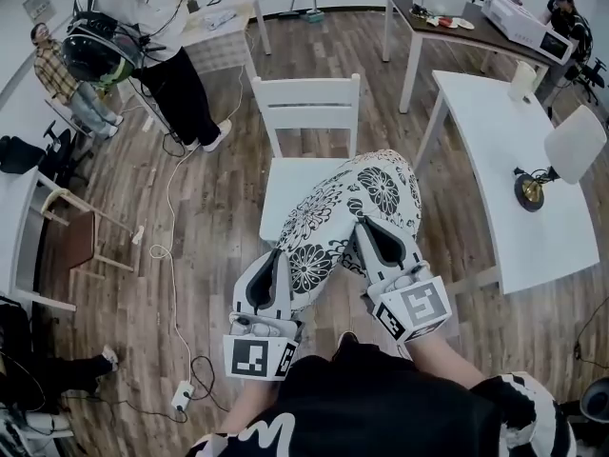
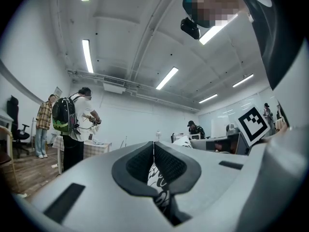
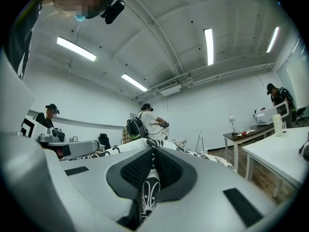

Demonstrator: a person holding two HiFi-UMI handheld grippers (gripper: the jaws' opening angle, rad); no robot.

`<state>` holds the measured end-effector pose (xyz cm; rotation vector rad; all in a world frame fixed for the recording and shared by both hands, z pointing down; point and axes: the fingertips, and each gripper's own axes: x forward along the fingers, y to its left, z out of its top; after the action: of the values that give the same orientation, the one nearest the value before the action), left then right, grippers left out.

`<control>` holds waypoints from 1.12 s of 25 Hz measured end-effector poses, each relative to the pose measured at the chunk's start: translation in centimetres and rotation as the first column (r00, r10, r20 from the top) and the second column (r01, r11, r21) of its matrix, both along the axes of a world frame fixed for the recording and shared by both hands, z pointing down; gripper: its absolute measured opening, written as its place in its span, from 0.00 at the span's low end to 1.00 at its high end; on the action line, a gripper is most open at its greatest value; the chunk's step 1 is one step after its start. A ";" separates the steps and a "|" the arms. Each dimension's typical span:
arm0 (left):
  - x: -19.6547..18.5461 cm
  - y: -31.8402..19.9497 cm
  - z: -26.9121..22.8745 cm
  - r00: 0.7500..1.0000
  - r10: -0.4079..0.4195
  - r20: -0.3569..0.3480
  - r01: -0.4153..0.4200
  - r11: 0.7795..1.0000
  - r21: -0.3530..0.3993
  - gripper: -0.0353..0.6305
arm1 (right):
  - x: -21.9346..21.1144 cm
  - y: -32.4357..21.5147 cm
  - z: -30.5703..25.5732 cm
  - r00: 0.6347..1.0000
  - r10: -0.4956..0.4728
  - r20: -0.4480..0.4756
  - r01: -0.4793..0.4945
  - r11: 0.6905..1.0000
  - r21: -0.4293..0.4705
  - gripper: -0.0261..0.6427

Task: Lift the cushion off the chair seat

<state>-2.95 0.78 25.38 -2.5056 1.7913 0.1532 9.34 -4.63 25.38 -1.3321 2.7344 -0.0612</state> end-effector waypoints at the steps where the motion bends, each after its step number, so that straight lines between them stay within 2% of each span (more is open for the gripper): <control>1: -0.3 0.3 0.2 1.000 -0.001 -0.002 0.001 1.000 0.000 0.06 | -0.3 0.4 0.1 1.000 0.000 -0.001 0.000 1.000 0.001 0.08; 13: -3.9 6.7 1.1 1.000 0.007 -0.011 -0.008 0.999 -0.036 0.06 | -3.8 7.1 1.1 1.000 0.004 -0.003 -0.004 0.999 -0.039 0.08; 23: -6.2 14.1 0.2 0.999 0.032 -0.017 -0.032 0.999 0.007 0.06 | -6.0 15.0 0.2 1.000 0.029 0.009 -0.029 1.000 -0.007 0.08; 28: -7.0 17.2 -0.7 0.999 0.051 -0.019 -0.051 0.999 0.004 0.06 | -6.7 18.3 -0.9 0.999 0.047 0.020 -0.047 0.999 -0.011 0.08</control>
<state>-9.91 18.03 24.64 -2.5570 1.7334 0.1822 2.65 13.71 24.48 -1.3899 2.6884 -0.0845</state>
